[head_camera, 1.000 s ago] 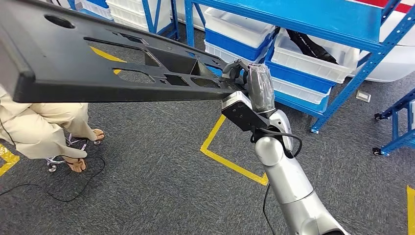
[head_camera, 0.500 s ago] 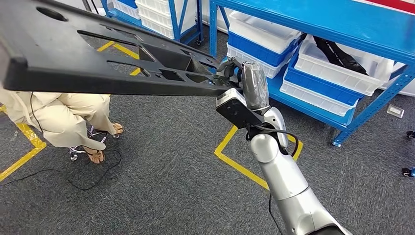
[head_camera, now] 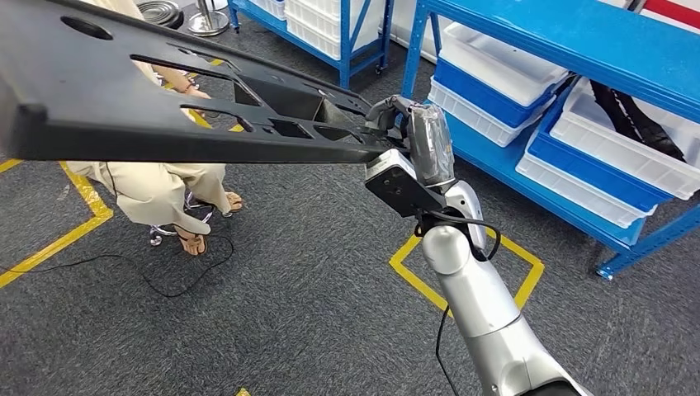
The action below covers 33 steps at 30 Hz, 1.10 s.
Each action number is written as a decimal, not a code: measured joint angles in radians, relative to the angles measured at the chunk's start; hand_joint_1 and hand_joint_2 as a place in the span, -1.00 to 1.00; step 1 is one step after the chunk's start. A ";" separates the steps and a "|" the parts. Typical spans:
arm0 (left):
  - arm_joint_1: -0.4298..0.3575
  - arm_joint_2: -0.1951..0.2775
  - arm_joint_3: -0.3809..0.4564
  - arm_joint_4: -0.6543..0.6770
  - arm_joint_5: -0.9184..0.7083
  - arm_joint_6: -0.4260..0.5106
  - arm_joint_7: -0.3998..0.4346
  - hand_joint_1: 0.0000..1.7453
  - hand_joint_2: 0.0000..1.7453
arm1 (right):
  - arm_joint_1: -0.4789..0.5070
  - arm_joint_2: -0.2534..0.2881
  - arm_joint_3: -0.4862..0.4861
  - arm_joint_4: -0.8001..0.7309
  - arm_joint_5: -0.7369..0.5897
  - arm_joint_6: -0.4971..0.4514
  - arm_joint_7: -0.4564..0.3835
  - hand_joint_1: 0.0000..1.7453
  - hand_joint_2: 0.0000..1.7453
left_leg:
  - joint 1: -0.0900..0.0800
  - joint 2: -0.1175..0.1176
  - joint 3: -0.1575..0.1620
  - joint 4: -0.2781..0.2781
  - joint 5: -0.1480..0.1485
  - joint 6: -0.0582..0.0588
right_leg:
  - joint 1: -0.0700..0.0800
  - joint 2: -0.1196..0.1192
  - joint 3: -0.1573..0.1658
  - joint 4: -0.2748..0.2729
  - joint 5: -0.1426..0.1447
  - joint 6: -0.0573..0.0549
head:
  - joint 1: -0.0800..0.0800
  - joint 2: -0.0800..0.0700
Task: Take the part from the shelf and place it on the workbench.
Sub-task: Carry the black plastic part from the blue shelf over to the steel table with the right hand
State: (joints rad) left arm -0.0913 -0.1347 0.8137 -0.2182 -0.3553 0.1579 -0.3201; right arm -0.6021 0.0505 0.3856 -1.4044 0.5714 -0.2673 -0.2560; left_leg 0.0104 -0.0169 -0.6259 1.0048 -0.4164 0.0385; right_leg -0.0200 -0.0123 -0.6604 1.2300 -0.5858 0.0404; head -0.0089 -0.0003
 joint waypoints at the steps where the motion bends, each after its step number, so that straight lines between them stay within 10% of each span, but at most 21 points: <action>1: 0.000 0.000 0.000 0.000 -0.002 0.000 0.001 -1.00 -1.00 | 0.004 -0.003 -0.001 0.001 0.000 0.000 0.000 1.00 1.00 | -0.001 -0.012 0.001 0.000 -0.001 0.002 | 0.001 0.006 -0.034 0.055 -0.013 0.001 | 0.000 0.000; 3: -0.001 0.000 0.000 0.000 -0.004 0.000 0.004 -1.00 -1.00 | 0.008 -0.008 -0.002 0.002 0.000 0.000 0.000 1.00 1.00 | -0.004 -0.038 0.003 0.001 -0.003 0.003 | 0.004 0.012 -0.051 0.056 0.008 0.013 | 0.001 0.000; 5: -0.001 -0.001 0.000 0.001 -0.008 0.000 0.006 -1.00 -1.00 | 0.009 -0.010 -0.003 0.003 0.000 0.000 0.000 1.00 1.00 | -0.005 -0.064 0.006 0.003 -0.005 0.001 | 0.004 0.030 0.000 -0.078 0.076 0.025 | 0.002 0.000; 7: -0.001 -0.001 0.000 0.001 -0.010 0.000 0.006 -1.00 -1.00 | 0.008 -0.010 -0.004 0.003 0.000 0.000 0.000 1.00 1.00 | -0.007 -0.085 0.004 0.009 -0.010 -0.006 | 0.003 0.050 0.049 -0.187 0.121 0.019 | 0.002 0.000; 10: 0.004 0.000 0.000 0.002 -0.011 0.000 0.007 -1.00 -1.00 | 0.009 -0.010 -0.004 0.004 0.000 0.000 0.000 1.00 1.00 | -0.005 -0.101 0.000 0.011 -0.013 -0.019 | 0.005 0.040 0.064 -0.209 0.130 -0.009 | 0.002 0.000; 13: 0.004 0.002 0.000 0.003 -0.013 0.001 0.009 -1.00 -1.00 | 0.007 -0.006 -0.004 0.004 0.000 -0.001 -0.001 1.00 1.00 | -0.004 -0.045 -0.026 0.075 -0.053 -0.037 | -0.003 0.018 0.080 -0.221 0.132 -0.035 | -0.005 0.000; 17: 0.001 0.001 0.000 0.004 -0.023 0.001 0.015 -1.00 -1.00 | 0.013 -0.004 -0.004 0.003 -0.002 -0.002 -0.001 1.00 1.00 | 0.009 0.013 -0.137 0.287 -0.134 -0.057 | 0.003 -0.016 0.090 -0.221 0.124 -0.050 | -0.011 0.000; 22: -0.004 0.001 -0.001 0.003 -0.035 0.002 0.020 -1.00 -1.00 | 0.025 -0.005 -0.005 -0.019 0.005 -0.008 0.001 1.00 1.00 | 0.006 0.059 -0.012 0.035 -0.009 -0.047 | 0.010 -0.051 0.101 -0.222 0.111 -0.036 | -0.010 0.000; 27: -0.009 0.000 -0.008 0.004 -0.050 0.004 0.025 -1.00 -1.00 | 0.038 -0.011 -0.008 -0.044 0.012 -0.017 0.009 1.00 1.00 | -0.004 0.033 0.007 -0.005 -0.001 -0.015 | 0.014 -0.056 0.101 -0.206 0.089 -0.015 | -0.009 0.000; 31: -0.016 0.000 -0.012 0.004 -0.057 0.005 0.028 -1.00 -1.00 | 0.056 -0.023 -0.016 -0.063 0.014 -0.023 0.013 1.00 1.00 | 0.000 -0.005 0.016 -0.016 0.005 0.003 | 0.009 0.005 -0.010 0.024 -0.007 -0.027 | -0.003 0.000; 33: -0.017 -0.001 -0.014 0.004 -0.061 0.005 0.032 -1.00 -1.00 | 0.069 -0.028 -0.018 -0.074 0.014 -0.024 0.018 1.00 1.00 | 0.001 -0.030 0.017 -0.015 0.004 0.003 | 0.007 0.009 -0.042 0.066 -0.007 -0.015 | -0.002 0.000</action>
State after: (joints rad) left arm -0.1078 -0.1354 0.7998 -0.2143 -0.4167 0.1625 -0.2884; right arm -0.5332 0.0226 0.3676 -1.4787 0.5856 -0.2917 -0.2377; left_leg 0.0109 -0.0468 -0.6090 0.9894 -0.4128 0.0414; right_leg -0.0126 -0.0037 -0.7020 1.2960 -0.5924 0.0252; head -0.0106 -0.0004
